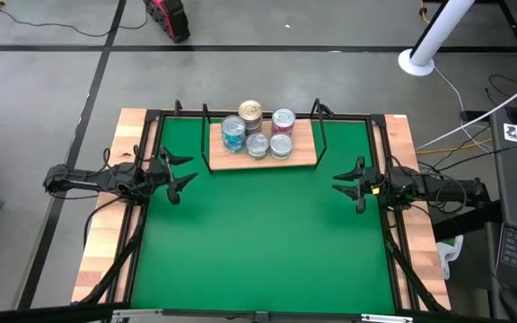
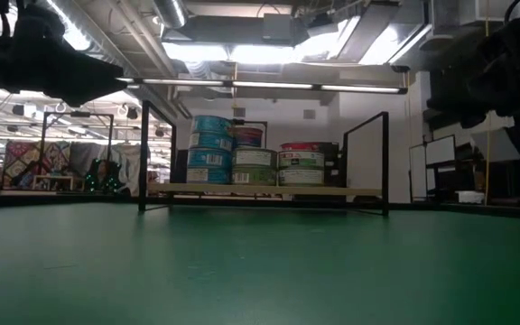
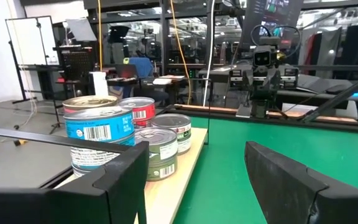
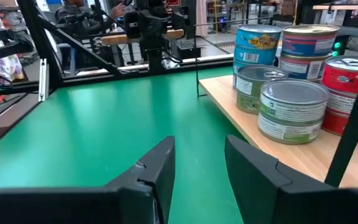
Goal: Stack canned seafood by type on shelf
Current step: Return to Home Position
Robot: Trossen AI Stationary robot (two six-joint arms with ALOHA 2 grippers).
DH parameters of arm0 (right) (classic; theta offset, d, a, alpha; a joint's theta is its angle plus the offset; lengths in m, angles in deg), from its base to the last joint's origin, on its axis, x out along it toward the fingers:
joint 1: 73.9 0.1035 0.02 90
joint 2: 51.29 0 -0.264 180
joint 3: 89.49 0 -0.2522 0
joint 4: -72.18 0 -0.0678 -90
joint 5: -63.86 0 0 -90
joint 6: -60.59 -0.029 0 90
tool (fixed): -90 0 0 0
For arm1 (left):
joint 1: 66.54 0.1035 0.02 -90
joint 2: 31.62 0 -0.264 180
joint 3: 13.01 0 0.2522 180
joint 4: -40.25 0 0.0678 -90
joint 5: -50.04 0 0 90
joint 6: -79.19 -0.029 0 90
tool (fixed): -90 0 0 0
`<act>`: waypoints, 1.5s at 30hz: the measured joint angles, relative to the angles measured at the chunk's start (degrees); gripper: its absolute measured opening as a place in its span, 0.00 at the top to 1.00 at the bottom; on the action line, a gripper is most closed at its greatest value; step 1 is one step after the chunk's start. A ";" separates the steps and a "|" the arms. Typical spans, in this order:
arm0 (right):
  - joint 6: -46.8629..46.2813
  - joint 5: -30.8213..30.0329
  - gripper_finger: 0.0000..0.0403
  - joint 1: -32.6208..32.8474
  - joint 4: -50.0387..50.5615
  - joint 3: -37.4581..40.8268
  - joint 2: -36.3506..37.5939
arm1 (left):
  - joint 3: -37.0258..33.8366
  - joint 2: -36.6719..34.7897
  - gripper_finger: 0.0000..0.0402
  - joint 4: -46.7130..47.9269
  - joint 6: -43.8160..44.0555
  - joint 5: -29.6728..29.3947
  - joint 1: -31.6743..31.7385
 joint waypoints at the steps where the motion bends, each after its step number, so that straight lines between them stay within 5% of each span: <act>1: 0.00 -0.05 0.65 0.00 0.00 0.00 -0.03 | 0.00 0.00 0.35 0.00 -0.23 -0.04 0.00; 45: -0.02 0.12 0.65 0.00 -0.96 0.22 -0.04 | 0.00 0.00 0.35 0.02 -0.12 -0.02 0.00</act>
